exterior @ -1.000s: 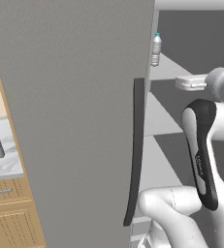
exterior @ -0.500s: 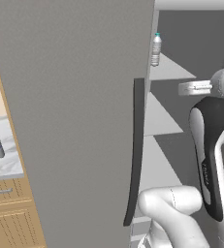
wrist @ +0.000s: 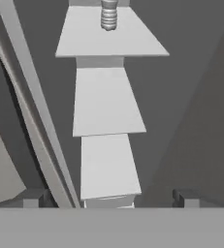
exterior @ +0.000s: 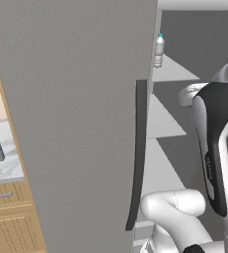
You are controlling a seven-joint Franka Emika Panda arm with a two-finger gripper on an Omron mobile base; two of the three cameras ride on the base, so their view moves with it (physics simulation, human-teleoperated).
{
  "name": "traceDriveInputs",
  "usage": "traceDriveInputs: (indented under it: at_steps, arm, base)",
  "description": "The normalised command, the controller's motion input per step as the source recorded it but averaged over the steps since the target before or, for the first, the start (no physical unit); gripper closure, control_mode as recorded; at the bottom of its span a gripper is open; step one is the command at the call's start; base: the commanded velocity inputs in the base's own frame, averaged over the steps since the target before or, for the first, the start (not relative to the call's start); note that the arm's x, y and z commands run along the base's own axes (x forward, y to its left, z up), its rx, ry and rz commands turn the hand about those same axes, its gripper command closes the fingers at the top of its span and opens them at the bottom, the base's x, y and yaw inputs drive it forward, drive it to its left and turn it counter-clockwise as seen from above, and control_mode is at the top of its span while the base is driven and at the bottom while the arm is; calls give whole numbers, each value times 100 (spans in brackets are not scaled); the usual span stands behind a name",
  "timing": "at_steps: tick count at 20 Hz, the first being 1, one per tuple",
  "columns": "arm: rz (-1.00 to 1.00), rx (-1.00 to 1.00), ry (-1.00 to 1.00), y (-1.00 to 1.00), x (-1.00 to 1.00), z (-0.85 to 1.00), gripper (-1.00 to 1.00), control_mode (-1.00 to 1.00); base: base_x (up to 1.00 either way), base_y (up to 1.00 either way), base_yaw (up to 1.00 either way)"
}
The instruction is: Take the bottled waters from the counter and place them in the freezer to freeze. Close the freezer door after placing the bottles.
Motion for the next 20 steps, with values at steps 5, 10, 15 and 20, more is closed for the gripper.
traceDriveInputs:
  at_steps: [5, 10, 15, 20]
  arm:
    - [-9, 8, 7, 7, -42, -44, -100, -100]
    - [-4, 10, 0, 10, -34, -49, -100, -100]
    - [0, 8, 0, 11, -9, -44, -100, -100]
    - [1, 3, 1, 14, 0, -18, -100, -100]
  base:
    - [0, 0, 0]
    - [0, 0, 0]
    - [0, 0, 0]
    - [0, 0, 0]
